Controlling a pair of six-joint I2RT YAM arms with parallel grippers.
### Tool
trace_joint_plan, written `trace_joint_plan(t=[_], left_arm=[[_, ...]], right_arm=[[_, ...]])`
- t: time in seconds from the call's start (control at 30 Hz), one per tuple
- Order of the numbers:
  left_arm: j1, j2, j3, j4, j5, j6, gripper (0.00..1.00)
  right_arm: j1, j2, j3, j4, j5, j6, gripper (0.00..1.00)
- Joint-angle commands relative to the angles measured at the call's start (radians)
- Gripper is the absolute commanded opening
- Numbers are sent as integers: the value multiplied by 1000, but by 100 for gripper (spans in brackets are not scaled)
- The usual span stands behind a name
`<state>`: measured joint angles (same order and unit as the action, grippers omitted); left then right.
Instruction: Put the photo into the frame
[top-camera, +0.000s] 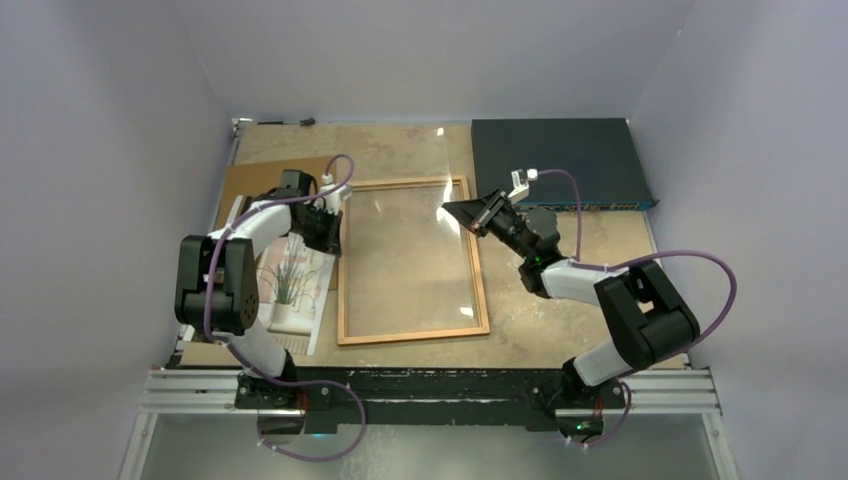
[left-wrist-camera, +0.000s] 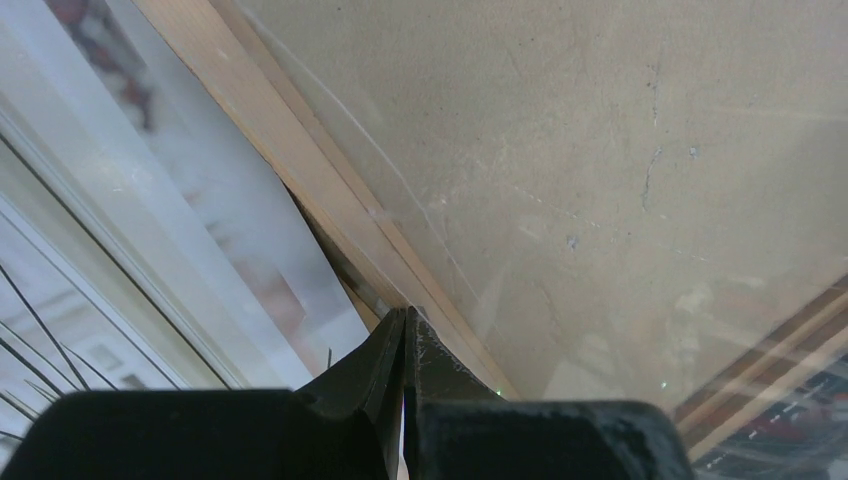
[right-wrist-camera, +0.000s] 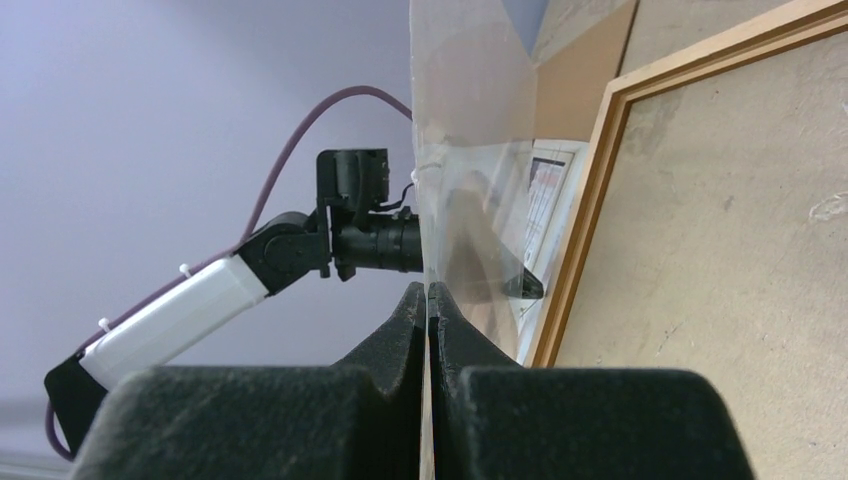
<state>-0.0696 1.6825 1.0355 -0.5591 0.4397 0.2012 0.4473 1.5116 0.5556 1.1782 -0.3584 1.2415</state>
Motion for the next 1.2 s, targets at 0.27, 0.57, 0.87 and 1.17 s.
trace_joint_plan(t=[0.27, 0.57, 0.87, 1.17], left_arm=[[6, -55, -40, 15, 17, 22, 0], [67, -84, -26, -19, 15, 69, 0], [68, -91, -56, -22, 23, 102, 0], [68, -70, -66, -9, 0, 132, 0]], right_arm=[[48, 44, 31, 14, 35, 9, 0], [49, 55, 24, -5, 59, 1, 0], [49, 88, 11, 12, 63, 7, 0], [49, 113, -6, 23, 68, 7, 0]])
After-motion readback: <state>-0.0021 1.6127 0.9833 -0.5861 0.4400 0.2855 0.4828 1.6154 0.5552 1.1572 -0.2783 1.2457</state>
